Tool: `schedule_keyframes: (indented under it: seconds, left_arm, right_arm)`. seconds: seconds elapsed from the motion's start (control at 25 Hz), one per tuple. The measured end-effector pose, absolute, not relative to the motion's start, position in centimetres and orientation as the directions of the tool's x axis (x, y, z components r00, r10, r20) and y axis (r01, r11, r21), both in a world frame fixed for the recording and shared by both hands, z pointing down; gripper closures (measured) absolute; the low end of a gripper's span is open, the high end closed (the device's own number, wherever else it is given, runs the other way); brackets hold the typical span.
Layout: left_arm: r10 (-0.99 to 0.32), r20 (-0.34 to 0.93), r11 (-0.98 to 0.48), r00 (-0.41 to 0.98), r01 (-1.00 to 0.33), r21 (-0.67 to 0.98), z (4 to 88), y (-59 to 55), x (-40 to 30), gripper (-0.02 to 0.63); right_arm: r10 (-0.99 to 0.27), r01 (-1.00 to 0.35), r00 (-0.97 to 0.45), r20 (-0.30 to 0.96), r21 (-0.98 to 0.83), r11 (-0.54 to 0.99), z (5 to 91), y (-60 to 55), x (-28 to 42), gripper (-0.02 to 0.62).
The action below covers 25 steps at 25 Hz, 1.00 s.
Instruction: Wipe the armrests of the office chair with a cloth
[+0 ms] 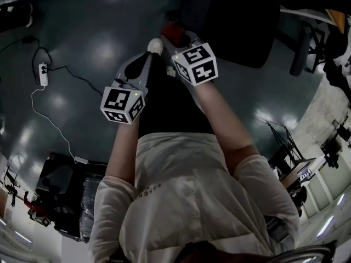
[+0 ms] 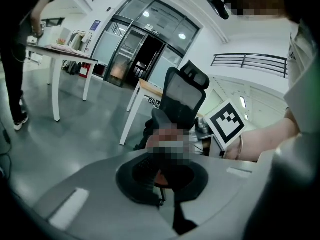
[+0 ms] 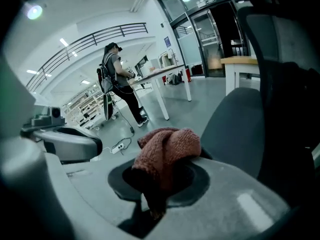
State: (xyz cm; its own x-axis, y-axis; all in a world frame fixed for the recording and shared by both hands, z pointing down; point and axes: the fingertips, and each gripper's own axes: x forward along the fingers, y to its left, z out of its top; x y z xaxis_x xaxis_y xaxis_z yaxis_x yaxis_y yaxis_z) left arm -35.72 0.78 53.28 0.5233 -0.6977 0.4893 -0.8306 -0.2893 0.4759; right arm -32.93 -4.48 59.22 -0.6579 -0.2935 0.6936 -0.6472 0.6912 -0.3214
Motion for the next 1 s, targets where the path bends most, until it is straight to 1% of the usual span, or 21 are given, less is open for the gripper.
schedule_keyframes:
  seconds: [0.12,0.24,0.36,0.52,0.64,0.76,0.88,1.0]
  left_arm:
    - [-0.711,0.482,-0.287,0.513,-0.837,0.466,52.4,0.1,-36.5,0.589]
    - [-0.73,0.455,-0.305,0.511,-0.838,0.452,50.4,-1.2,-36.7,0.589]
    - [-0.743,0.425,-0.332,0.518,-0.835,0.438,48.3,-3.2,-36.5,0.589]
    - [-0.731,0.403,-0.379,0.551,-0.819,0.431,46.8,-6.8,-36.2,0.589]
    - [-0.713,0.4,-0.41,0.576,-0.805,0.428,46.8,-10.3,-35.9,0.589]
    - [-0.674,0.4,-0.452,0.621,-0.775,0.442,47.6,-14.2,-35.5,0.589]
    - [-0.62,0.412,-0.49,0.668,-0.739,0.462,48.8,-17.6,-34.8,0.589]
    - [-0.577,0.424,-0.512,0.698,-0.713,0.479,50.2,-20.4,-34.7,0.589]
  right_arm:
    - [-0.316,-0.627,-0.686,0.655,-0.312,0.714,56.6,-5.4,-34.0,0.541]
    - [-0.371,-0.625,-0.707,0.602,-0.288,0.725,52.9,-7.2,-34.0,0.541]
    - [-0.47,-0.67,-0.687,0.554,-0.234,0.704,48.9,-10.3,-32.0,0.541]
    - [-0.602,-0.766,-0.601,0.525,-0.165,0.621,45.7,-15.5,-27.2,0.541]
    - [-0.662,-0.823,-0.522,0.538,-0.114,0.556,45.2,-19.6,-23.3,0.541]
    - [-0.692,-0.875,-0.42,0.587,-0.06,0.48,46.9,-23.0,-19.6,0.541]
    - [-0.676,-0.909,-0.343,0.652,-0.05,0.413,50.1,-25.8,-17.0,0.541]
    - [-0.642,-0.922,-0.319,0.697,-0.071,0.38,53.0,-28.1,-16.8,0.541]
